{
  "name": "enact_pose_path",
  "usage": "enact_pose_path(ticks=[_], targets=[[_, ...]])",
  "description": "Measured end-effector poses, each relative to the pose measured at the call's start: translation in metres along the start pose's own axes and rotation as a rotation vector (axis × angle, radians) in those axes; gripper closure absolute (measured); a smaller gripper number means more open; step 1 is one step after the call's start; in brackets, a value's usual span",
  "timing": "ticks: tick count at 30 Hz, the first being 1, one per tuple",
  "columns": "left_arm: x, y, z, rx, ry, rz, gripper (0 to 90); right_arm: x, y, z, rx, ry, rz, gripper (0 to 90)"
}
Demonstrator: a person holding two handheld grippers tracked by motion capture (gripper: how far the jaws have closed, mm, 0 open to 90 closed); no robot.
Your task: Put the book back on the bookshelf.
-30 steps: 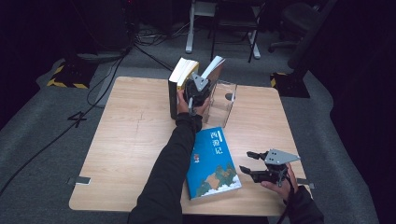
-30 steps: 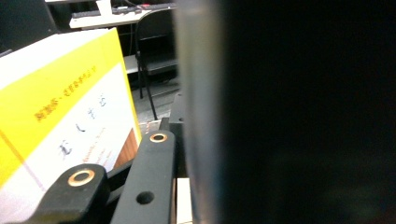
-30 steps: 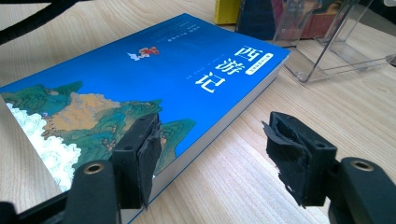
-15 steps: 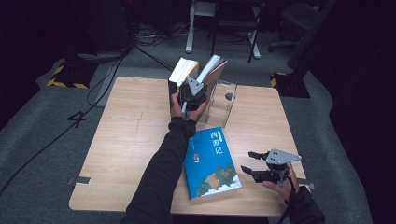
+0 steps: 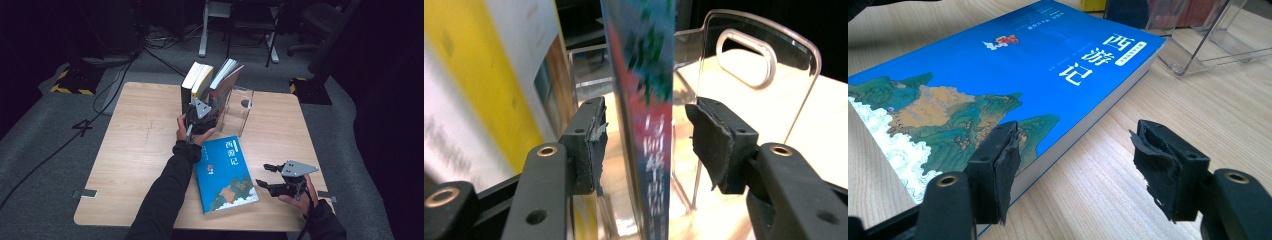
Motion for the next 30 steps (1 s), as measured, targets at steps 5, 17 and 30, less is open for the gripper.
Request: enact_pose_path(ticks=[5, 17, 30], targets=[[0.014, 0.0, 0.001, 0.02, 0.072, 0.047, 54.3, 0.001, 0.001, 0.002, -0.004, 0.006, -0.001, 35.4], [0.028, 0.003, 0.015, 0.025, 0.125, -0.016, 70.8, 0.002, 0.002, 0.003, 0.002, 0.014, -0.005, 35.8], [0.026, 0.01, 0.01, 0.004, 0.146, 0.002, 66.8, 0.001, 0.001, 0.001, 0.021, -0.001, -0.002, 36.2]])
Point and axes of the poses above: each handheld gripper's, and its own axes: z roughly forward along the jaws, x roughly out of its underside, y roughly to its left, the point moved 2 cm from there along z, roughly forward along the jaws, and after that the axes turned 8 degrees about x, right-handed, at the moved point
